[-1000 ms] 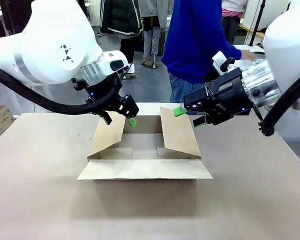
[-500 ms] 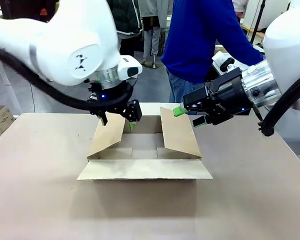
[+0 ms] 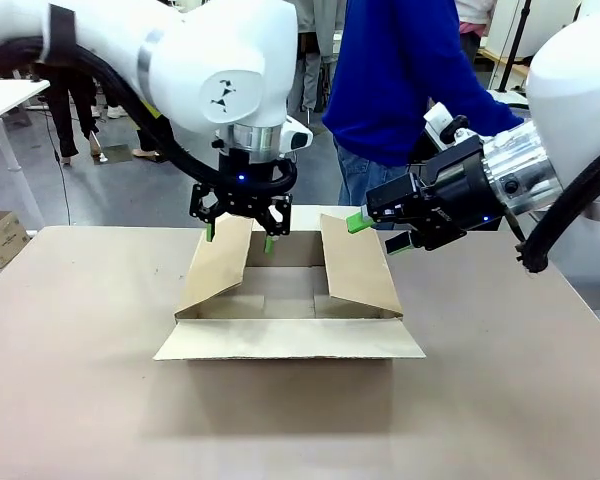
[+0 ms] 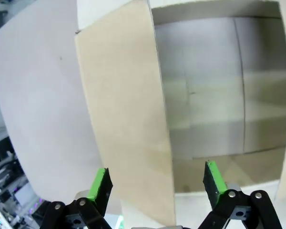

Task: Pack the gift set into the box.
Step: Place both hands on the side flaps of the Package Box and spread them outward.

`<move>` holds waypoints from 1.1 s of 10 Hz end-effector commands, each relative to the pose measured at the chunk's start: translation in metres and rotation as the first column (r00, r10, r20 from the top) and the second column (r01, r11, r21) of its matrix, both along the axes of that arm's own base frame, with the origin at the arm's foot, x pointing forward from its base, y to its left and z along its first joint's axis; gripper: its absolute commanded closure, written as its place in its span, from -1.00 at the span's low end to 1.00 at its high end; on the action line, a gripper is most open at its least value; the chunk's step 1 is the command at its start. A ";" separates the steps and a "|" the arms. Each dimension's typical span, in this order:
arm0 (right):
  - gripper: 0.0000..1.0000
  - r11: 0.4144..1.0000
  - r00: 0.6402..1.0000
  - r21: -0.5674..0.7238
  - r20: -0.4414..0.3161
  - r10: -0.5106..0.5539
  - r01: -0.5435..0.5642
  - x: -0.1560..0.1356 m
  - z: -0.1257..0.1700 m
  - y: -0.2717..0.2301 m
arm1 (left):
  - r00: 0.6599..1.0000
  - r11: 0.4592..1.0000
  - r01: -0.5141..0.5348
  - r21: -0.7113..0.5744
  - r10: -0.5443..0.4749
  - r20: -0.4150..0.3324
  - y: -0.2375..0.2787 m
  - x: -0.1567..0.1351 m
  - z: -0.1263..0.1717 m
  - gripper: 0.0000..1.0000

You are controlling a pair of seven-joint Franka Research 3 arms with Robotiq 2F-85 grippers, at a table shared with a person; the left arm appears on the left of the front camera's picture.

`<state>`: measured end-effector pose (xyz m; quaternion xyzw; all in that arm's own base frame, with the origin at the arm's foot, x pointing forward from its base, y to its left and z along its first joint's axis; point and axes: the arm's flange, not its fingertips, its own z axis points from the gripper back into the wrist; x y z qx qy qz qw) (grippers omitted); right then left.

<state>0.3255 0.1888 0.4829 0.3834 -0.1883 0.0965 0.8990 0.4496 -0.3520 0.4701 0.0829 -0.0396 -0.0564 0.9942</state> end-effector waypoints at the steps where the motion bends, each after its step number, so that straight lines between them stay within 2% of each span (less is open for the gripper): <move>1: -1.00 1.000 1.000 -0.001 -0.007 -0.020 0.020 -0.003 -0.001 0.000 | 0.995 0.995 -0.096 0.007 0.095 0.024 -0.014 0.016 -0.015 -1.00; 3: -1.00 1.000 1.000 -0.001 -0.007 -0.020 0.020 -0.003 -0.001 0.000 | 0.981 0.980 -0.185 0.067 0.181 0.068 -0.010 0.025 -0.029 -1.00; 5: -1.00 1.000 1.000 -0.001 -0.007 -0.020 0.020 -0.003 -0.001 0.000 | 0.978 0.973 -0.202 0.109 0.196 0.067 -0.002 0.026 -0.037 -1.00; 11: -1.00 1.000 1.000 -0.001 -0.007 -0.020 0.020 -0.003 -0.001 0.000 | 0.977 0.972 -0.201 0.124 0.190 0.099 0.004 0.022 -0.035 -1.00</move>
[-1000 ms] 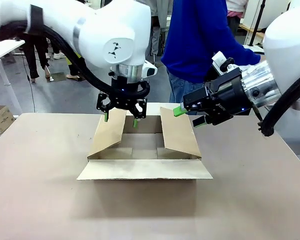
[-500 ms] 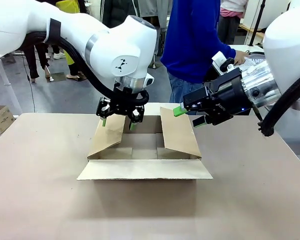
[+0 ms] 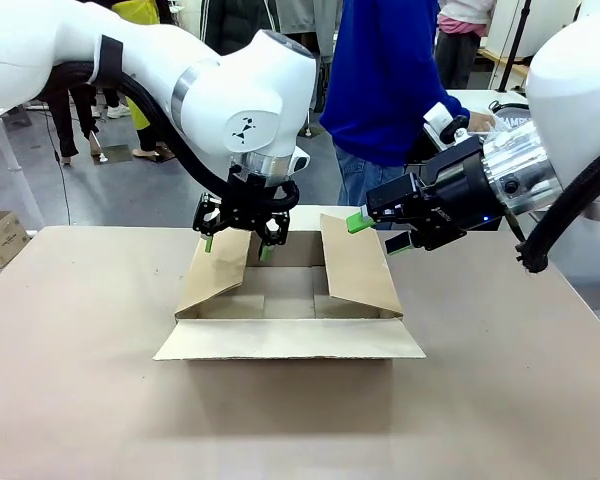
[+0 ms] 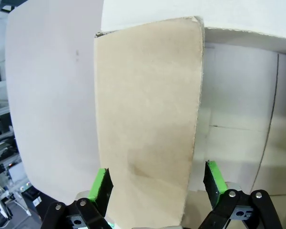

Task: Pack the gift set into the box.
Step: Place both hands on the side flaps of the Package Box and spread them outward.

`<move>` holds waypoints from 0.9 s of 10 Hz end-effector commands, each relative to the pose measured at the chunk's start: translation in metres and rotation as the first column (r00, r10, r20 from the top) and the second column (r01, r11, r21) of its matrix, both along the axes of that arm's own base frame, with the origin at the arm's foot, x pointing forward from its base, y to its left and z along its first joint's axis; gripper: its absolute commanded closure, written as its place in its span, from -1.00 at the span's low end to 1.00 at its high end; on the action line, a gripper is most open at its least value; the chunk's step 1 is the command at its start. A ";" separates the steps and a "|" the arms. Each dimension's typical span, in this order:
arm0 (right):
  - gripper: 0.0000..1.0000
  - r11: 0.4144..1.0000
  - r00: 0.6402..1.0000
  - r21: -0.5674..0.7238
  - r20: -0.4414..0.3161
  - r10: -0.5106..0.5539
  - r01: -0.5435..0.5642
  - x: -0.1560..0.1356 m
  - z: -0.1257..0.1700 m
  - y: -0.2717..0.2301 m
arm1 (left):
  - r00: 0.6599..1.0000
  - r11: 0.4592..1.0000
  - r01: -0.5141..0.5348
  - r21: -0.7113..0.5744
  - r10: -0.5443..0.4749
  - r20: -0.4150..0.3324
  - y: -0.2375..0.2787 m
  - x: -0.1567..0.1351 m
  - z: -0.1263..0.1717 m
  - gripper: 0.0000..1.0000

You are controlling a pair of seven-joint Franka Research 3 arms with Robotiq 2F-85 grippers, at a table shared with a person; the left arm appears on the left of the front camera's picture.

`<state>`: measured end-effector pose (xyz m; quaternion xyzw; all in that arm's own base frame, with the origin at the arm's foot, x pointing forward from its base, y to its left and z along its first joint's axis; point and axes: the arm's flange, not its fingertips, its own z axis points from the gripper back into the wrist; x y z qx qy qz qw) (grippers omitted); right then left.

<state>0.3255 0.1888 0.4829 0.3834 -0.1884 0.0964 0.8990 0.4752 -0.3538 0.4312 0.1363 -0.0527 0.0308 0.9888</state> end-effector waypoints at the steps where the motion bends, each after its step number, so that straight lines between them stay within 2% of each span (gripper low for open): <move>1: -1.00 1.000 1.000 -0.001 -0.007 -0.020 0.020 -0.003 -0.001 0.000 | 0.995 0.995 -0.056 0.078 0.049 0.084 0.012 -0.007 0.009 -1.00; 5: -1.00 1.000 1.000 -0.001 -0.007 -0.020 0.020 -0.003 -0.001 0.000 | 0.989 0.985 -0.083 0.154 0.062 0.136 0.045 -0.014 0.031 -1.00; 9: -1.00 1.000 1.000 -0.001 -0.007 -0.020 0.020 -0.003 -0.001 0.000 | 0.985 0.986 -0.064 0.157 0.038 0.168 0.082 -0.015 0.052 -1.00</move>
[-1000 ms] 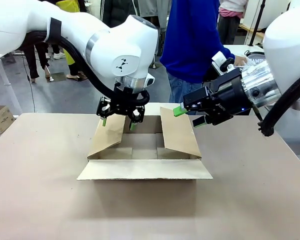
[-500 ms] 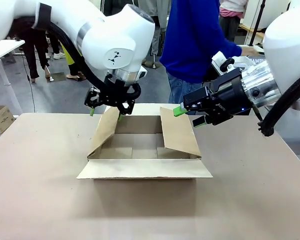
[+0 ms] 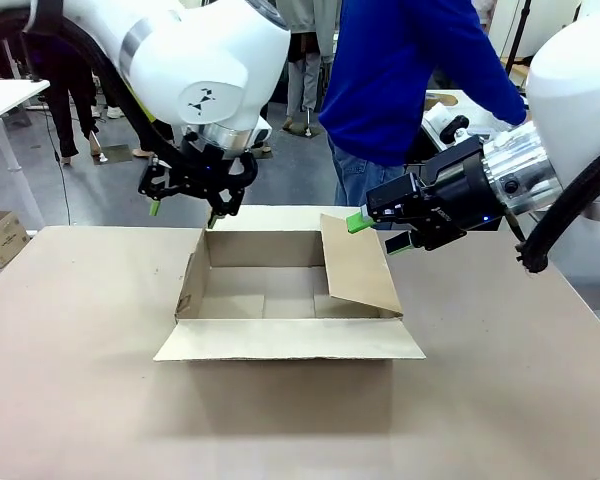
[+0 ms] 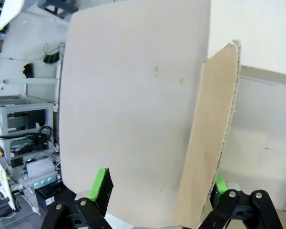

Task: Pack the gift set into the box.
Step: Place both hands on the side flaps of the Package Box and spread them outward.

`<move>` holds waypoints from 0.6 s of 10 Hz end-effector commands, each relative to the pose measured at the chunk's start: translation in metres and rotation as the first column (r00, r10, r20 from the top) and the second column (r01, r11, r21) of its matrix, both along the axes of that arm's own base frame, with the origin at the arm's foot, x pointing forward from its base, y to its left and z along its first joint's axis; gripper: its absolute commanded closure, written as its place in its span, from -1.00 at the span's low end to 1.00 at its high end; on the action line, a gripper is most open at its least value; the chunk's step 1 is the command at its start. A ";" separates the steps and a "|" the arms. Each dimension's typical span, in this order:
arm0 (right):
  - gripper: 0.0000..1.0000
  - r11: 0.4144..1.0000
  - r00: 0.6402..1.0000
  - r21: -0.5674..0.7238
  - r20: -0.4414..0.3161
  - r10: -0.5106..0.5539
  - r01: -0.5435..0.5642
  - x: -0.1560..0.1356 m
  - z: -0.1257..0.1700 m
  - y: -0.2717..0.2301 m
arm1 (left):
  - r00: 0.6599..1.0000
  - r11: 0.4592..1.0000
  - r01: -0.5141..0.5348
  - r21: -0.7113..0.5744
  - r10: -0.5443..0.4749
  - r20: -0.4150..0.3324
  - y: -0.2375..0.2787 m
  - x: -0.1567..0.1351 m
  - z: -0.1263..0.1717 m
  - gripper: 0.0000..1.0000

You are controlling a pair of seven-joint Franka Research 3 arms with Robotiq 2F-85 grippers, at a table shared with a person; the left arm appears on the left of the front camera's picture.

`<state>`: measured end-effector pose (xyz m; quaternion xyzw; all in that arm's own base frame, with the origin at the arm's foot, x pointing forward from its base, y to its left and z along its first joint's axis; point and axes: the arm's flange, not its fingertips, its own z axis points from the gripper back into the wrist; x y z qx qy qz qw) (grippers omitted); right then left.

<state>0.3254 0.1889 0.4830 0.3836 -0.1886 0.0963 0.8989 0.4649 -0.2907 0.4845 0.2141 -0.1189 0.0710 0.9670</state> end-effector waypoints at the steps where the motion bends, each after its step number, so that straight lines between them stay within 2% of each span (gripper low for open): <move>1: -1.00 1.000 1.000 -0.002 -0.007 -0.020 0.020 -0.003 -0.001 0.000 | 0.999 0.999 0.041 -0.013 -0.041 0.010 0.037 -0.003 0.001 -1.00; 3: -1.00 1.000 1.000 -0.002 -0.007 -0.020 0.020 -0.003 -0.001 0.000 | 0.998 0.996 0.055 -0.071 -0.056 -0.022 0.072 0.000 0.000 -1.00; 5: -1.00 1.000 1.000 -0.002 -0.007 -0.020 0.020 -0.003 -0.001 0.000 | 0.973 0.943 0.186 -0.276 -0.217 -0.084 0.119 0.005 -0.005 -1.00; 6: -1.00 1.000 1.000 -0.002 -0.007 -0.020 0.020 -0.003 -0.001 0.000 | 0.958 0.907 0.218 -0.359 -0.269 -0.097 0.140 0.008 -0.015 -1.00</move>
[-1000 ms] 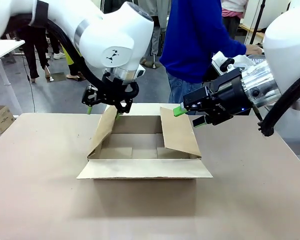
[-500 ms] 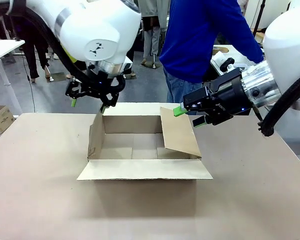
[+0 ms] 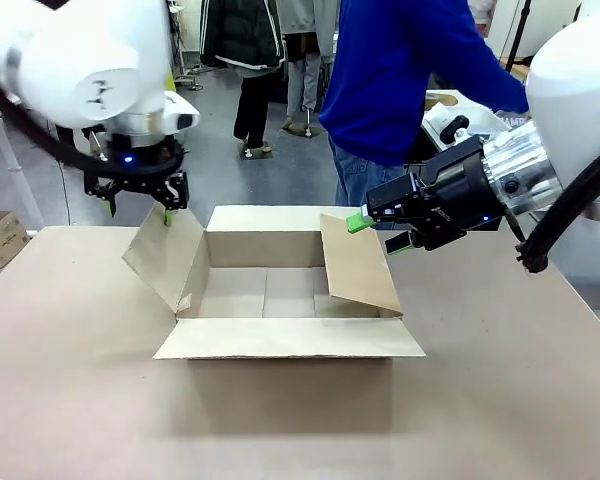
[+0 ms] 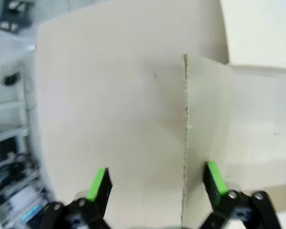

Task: Pack the gift set into the box.
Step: Place both hands on the side flaps of the Package Box and spread them outward.

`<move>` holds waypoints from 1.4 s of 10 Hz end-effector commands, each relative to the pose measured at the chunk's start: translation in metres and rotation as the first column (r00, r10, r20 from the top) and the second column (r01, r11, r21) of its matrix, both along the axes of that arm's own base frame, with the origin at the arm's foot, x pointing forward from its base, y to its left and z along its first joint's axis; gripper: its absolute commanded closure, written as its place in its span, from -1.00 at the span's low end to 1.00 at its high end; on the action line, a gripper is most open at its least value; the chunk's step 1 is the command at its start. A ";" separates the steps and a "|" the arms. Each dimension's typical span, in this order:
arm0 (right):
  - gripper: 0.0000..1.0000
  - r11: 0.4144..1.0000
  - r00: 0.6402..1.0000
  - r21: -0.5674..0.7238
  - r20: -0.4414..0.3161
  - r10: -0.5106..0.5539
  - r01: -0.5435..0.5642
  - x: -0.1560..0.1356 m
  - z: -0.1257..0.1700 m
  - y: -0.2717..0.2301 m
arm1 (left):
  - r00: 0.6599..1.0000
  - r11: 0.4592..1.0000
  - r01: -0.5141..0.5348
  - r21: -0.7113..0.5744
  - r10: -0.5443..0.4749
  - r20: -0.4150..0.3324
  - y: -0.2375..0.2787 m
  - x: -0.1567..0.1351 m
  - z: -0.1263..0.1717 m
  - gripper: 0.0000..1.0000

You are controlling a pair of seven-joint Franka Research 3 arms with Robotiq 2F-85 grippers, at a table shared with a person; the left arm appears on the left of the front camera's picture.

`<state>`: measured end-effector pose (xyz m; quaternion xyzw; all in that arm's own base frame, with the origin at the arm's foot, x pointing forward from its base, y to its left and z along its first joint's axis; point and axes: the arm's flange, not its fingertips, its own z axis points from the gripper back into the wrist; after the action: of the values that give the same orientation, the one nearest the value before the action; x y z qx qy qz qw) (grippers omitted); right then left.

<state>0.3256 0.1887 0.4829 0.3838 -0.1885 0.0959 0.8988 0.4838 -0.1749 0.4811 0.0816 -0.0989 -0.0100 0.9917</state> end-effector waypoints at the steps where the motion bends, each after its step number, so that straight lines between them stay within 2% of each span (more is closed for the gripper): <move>1: -1.00 1.000 1.000 -0.003 -0.007 -0.019 0.019 -0.003 -0.001 0.000 | 0.985 0.978 0.119 -0.172 -0.138 -0.102 0.044 -0.009 -0.025 -1.00; 2: -1.00 1.000 1.000 -0.003 -0.007 -0.019 0.019 -0.003 -0.001 0.000 | 0.977 0.957 0.153 -0.247 -0.184 -0.106 0.065 -0.008 -0.037 -1.00; 3: -1.00 1.000 1.000 -0.003 -0.007 -0.019 0.019 -0.003 -0.001 0.000 | 0.979 0.943 0.139 -0.303 -0.178 -0.103 0.086 -0.010 -0.048 -1.00; 5: -1.00 1.000 1.000 -0.003 -0.007 -0.019 0.019 -0.003 -0.001 0.000 | 0.963 0.872 0.193 -0.449 -0.256 -0.083 0.117 -0.013 -0.073 -1.00; 6: -1.00 1.000 1.000 -0.003 -0.007 -0.019 0.019 -0.003 -0.001 0.000 | 0.928 0.812 0.214 -0.543 -0.343 -0.147 0.122 -0.009 -0.090 -1.00; 7: -1.00 1.000 1.000 -0.003 -0.007 -0.019 0.019 -0.003 -0.001 0.000 | 0.973 0.909 0.170 -0.380 -0.215 -0.081 0.106 -0.007 -0.069 -1.00; 9: -1.00 1.000 1.000 0.001 0.000 0.000 0.000 0.000 0.000 0.000 | 0.973 0.909 0.170 -0.380 -0.215 -0.081 0.106 -0.007 -0.069 -1.00; 10: -1.00 0.993 0.997 -0.112 -0.066 0.041 -0.048 0.011 -0.002 0.016 | 0.973 0.909 0.170 -0.380 -0.215 -0.081 0.106 -0.007 -0.069 -1.00; 11: -1.00 0.933 0.992 -0.338 -0.058 0.112 -0.125 0.034 0.010 0.076 | 0.973 0.909 0.170 -0.380 -0.215 -0.081 0.106 -0.007 -0.069 -1.00; 12: -1.00 0.871 0.984 -0.458 -0.061 0.170 -0.179 0.057 0.016 0.122 | 0.973 0.909 0.170 -0.380 -0.215 -0.081 0.106 -0.007 -0.069 -1.00; 13: -1.00 0.810 0.986 -0.563 -0.101 0.129 -0.164 0.077 0.012 0.150 | 0.973 0.909 0.170 -0.380 -0.215 -0.081 0.106 -0.007 -0.069 -1.00; 14: -1.00 0.754 0.990 -0.641 -0.096 0.102 -0.140 0.086 0.010 0.167 | 0.973 0.909 0.170 -0.380 -0.215 -0.081 0.106 -0.007 -0.069 -1.00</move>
<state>0.3760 0.3392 0.4747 0.1586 -0.1088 0.2146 0.9576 0.4789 -0.0706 0.4104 -0.1278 -0.0437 -0.0988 0.9859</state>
